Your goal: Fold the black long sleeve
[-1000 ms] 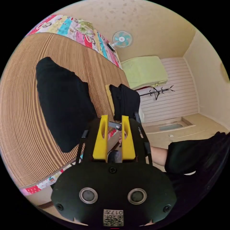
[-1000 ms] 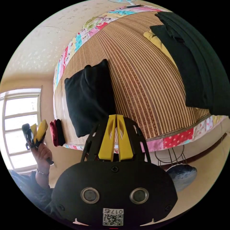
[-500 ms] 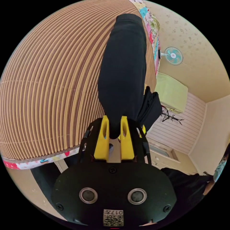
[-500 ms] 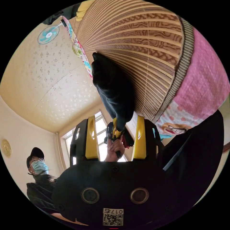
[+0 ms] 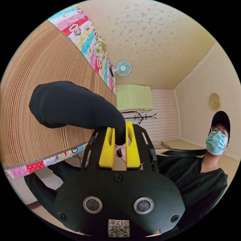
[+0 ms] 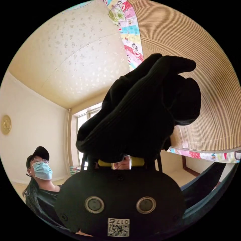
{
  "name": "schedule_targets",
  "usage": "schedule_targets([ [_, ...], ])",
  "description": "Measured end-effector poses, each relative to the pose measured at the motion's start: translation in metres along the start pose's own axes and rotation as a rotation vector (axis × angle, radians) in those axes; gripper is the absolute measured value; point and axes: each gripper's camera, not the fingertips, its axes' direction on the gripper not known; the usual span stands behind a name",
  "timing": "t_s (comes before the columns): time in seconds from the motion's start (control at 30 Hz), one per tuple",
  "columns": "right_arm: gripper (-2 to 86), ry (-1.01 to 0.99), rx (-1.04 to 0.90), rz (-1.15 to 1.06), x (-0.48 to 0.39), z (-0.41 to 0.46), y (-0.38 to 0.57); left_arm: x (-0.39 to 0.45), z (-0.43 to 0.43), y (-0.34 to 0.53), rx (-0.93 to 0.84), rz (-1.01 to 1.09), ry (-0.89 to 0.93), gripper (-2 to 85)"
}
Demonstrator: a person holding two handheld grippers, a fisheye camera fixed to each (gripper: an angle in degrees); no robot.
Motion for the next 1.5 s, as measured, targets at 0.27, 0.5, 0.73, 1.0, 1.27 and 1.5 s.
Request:
schedule_targets([
  [0.27,12.0,-0.039,-0.031,-0.150,-0.010,0.275,0.067,0.060,-0.229,-0.019,0.141,0.202,-0.129,7.8],
  [0.5,11.2,0.341,-0.198,0.168,0.186,0.443,0.149,-0.029,-0.375,0.059,0.367,-0.267,-0.582,12.7],
  [0.73,6.3,0.514,-0.503,0.254,0.252,0.408,0.163,-0.114,-0.361,0.160,0.471,-0.535,-0.757,12.4],
  [1.0,1.2,0.426,-0.175,-0.109,0.122,0.268,0.131,-0.151,-0.203,0.038,0.265,-0.287,-0.722,9.6],
  [1.27,0.5,0.774,0.439,-0.625,-0.033,0.222,0.261,-0.081,0.139,-0.064,-0.447,0.364,-0.560,8.4],
  [1.5,0.3,1.205,0.871,-0.876,-0.063,0.245,0.366,-0.071,0.350,0.023,-0.781,0.603,-0.249,7.1],
])
